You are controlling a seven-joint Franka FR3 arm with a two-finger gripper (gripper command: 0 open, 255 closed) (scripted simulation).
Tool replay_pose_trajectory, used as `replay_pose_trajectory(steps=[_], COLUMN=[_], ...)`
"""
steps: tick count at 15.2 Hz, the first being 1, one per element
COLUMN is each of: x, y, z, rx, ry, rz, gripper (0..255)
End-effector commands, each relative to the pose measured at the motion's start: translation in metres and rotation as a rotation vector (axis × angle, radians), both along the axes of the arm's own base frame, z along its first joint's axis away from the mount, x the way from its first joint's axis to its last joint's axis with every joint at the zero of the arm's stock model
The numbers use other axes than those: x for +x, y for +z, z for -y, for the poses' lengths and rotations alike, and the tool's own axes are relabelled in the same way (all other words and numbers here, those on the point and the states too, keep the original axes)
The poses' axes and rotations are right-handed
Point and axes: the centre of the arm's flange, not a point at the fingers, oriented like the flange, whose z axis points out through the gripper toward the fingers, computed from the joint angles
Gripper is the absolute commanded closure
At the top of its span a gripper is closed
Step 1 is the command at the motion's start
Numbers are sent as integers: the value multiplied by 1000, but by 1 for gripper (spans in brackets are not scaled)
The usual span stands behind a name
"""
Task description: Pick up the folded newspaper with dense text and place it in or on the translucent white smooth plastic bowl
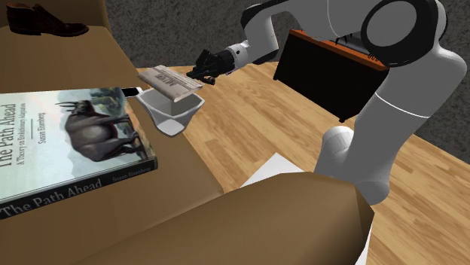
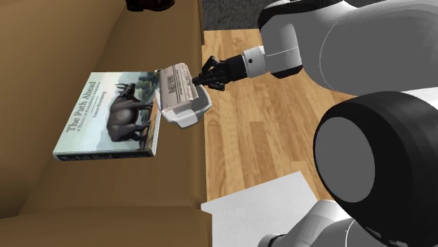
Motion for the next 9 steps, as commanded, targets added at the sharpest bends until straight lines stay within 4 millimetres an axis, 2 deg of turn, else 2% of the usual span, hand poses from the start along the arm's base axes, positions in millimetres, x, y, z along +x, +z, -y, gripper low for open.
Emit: replay_pose_trajectory(steps=[1,4,9], x=[0,-1,0], y=[-10,-23,-23], z=[-1,-1,-1], rx=[0,0,0], ry=[0,0,0], rz=[0,0,0], gripper=[255,255,255])
